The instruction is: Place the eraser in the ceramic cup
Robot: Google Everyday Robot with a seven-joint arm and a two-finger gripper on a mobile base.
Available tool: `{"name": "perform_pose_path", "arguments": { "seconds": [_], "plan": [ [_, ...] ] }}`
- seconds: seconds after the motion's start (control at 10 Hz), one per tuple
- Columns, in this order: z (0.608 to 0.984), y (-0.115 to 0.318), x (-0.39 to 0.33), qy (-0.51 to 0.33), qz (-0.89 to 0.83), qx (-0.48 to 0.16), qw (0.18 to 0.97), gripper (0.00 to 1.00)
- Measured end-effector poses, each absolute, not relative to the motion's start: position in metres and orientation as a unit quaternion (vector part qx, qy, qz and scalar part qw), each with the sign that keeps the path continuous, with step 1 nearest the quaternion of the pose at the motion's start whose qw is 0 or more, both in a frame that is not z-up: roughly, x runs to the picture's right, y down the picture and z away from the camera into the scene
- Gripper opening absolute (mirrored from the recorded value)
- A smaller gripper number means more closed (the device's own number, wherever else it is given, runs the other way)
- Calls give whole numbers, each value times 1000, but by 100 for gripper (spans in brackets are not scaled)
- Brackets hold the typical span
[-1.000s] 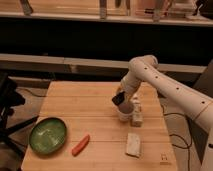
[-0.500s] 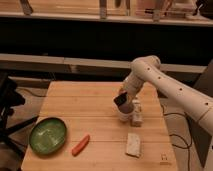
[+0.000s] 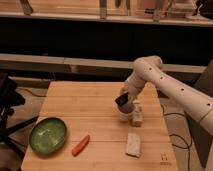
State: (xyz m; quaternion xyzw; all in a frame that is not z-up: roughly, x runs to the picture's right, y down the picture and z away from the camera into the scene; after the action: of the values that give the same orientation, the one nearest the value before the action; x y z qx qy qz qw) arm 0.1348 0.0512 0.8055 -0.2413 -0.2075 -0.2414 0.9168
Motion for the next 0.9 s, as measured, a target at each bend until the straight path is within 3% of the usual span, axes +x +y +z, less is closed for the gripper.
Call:
{"name": "perform_pose_path", "arguments": {
  "seconds": [0.4, 0.5, 0.9],
  "plan": [
    [804, 51, 139, -208, -241, -244, 916, 76],
    [804, 51, 139, -208, -241, -244, 916, 80],
    [803, 51, 143, -208, -241, -246, 916, 80]
  ]
}}
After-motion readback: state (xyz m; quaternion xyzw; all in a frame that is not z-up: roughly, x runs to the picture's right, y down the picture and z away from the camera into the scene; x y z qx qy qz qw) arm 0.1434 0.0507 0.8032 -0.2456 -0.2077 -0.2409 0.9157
